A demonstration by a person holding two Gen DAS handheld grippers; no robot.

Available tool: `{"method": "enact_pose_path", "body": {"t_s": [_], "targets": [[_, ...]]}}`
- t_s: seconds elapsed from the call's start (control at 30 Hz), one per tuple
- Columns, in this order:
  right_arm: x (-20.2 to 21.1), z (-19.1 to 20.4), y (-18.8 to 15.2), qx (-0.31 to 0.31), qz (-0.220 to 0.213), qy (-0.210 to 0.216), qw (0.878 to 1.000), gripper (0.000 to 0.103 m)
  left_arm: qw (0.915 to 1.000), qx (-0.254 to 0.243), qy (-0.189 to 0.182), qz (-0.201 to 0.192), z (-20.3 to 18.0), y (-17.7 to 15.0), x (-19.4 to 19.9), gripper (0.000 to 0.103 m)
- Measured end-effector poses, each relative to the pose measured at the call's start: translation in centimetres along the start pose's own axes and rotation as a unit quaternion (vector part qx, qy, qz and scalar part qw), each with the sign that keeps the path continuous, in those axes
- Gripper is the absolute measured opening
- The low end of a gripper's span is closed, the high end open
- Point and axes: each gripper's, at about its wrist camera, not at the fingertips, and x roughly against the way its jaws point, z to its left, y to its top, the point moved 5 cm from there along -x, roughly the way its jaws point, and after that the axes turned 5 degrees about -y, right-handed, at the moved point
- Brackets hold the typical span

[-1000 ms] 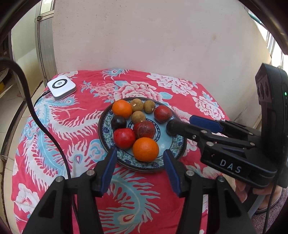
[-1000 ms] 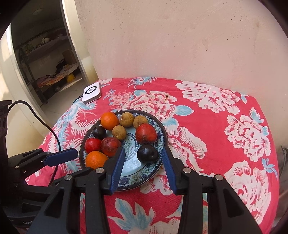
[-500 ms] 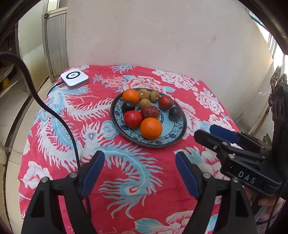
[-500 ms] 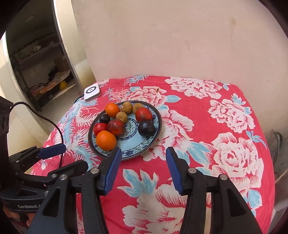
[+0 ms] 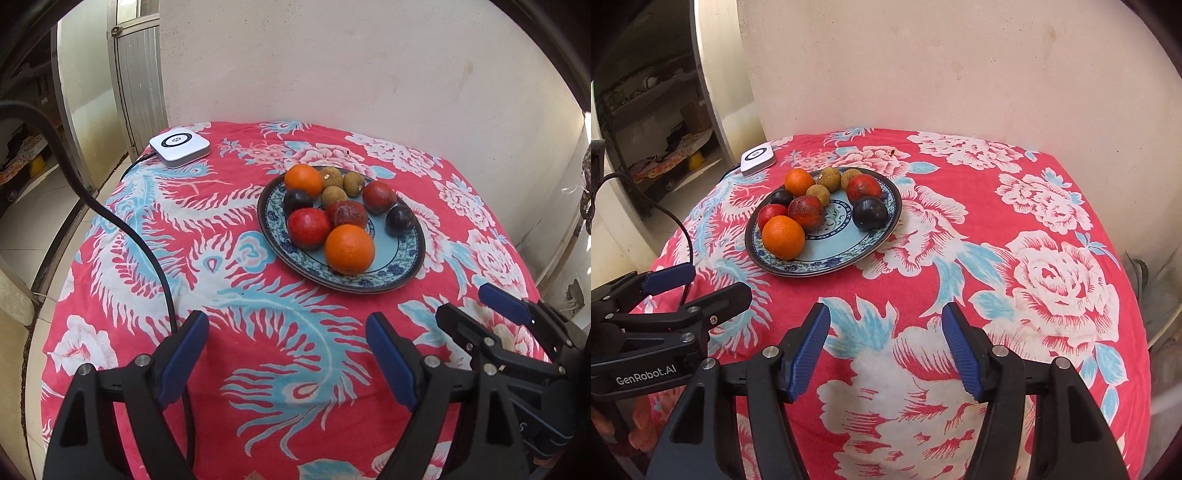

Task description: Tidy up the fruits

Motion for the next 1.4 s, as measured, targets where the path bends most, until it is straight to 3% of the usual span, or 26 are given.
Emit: {"method": "enact_pose_path", "body": {"t_s": [0.2,0.67,1.4], "targets": [[-0.8,0.1,-0.1,0.000,0.010,-0.005,1.000,0.065,0.9998,0.006,0.004,0.017,0.5,-0.2,-1.1,0.090],[-1.7,-0.1,-0.4,-0.001,0.030,-0.030,0.999,0.066,0.9989,-0.016,0.043,0.011,0.2,-0.4,-1.6,0.093],[-1.8,-0.4,-0.4,-0.003,0.032,-0.035,0.999,0.071,0.9988,-0.011,0.046,0.008,0.6,-0.1,-1.6,0.097]]}}
